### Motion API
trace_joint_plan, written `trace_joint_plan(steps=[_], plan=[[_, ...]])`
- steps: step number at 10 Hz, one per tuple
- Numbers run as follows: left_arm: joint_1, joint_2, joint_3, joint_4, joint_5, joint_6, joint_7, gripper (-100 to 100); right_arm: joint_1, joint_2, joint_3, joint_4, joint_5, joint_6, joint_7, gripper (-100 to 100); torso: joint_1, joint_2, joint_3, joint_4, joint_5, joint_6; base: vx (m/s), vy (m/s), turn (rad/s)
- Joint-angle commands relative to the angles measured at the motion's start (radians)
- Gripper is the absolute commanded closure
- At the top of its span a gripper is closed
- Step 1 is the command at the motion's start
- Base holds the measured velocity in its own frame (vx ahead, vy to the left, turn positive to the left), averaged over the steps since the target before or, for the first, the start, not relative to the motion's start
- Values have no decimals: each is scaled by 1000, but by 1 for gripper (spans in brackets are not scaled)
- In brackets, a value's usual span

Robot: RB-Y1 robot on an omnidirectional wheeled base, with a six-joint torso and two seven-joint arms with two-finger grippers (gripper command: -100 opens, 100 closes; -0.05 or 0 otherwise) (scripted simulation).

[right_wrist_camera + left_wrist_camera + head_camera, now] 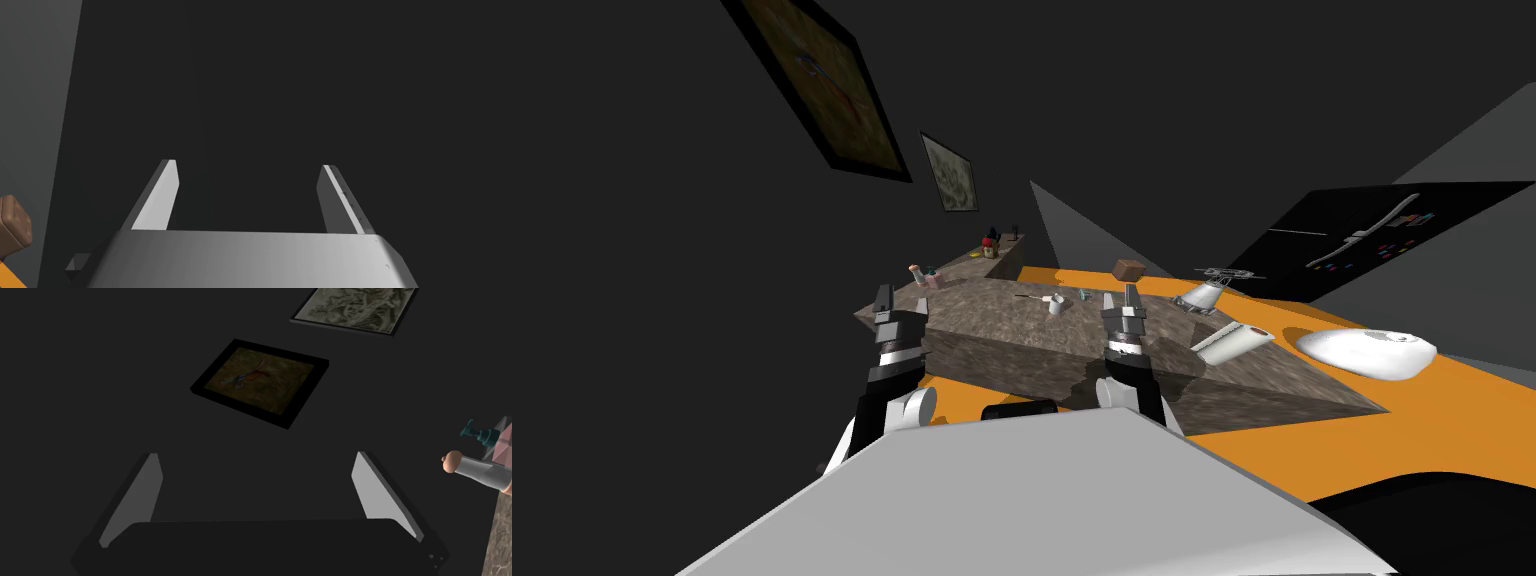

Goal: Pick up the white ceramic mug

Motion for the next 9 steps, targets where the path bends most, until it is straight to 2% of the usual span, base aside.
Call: trace_joint_plan(steps=[1, 4, 5, 9], plan=[[0, 0, 0, 0, 0, 0, 0, 0, 4, -36, 8, 2, 2, 4, -4, -100, 0, 0, 0, 0, 0, 0, -24, -4, 23], [0, 0, 0, 0, 0, 0, 0, 0, 19, -125, 37, 13, 9, 16, -19, -100, -1, 5, 3, 1, 0, 0, -83, -11, 41], [0, 0, 0, 0, 0, 0, 0, 0, 19, -139, 37, 13, 9, 16, -19, -100, -1, 7, 4, 1, 0, 0, -73, -15, 16], [0, 0, 0, 0, 0, 0, 0, 0, 41, -263, 81, 40, 21, 30, -41, -100, -1, 5, 3, 1, 0, 0, -76, -2, 49]])
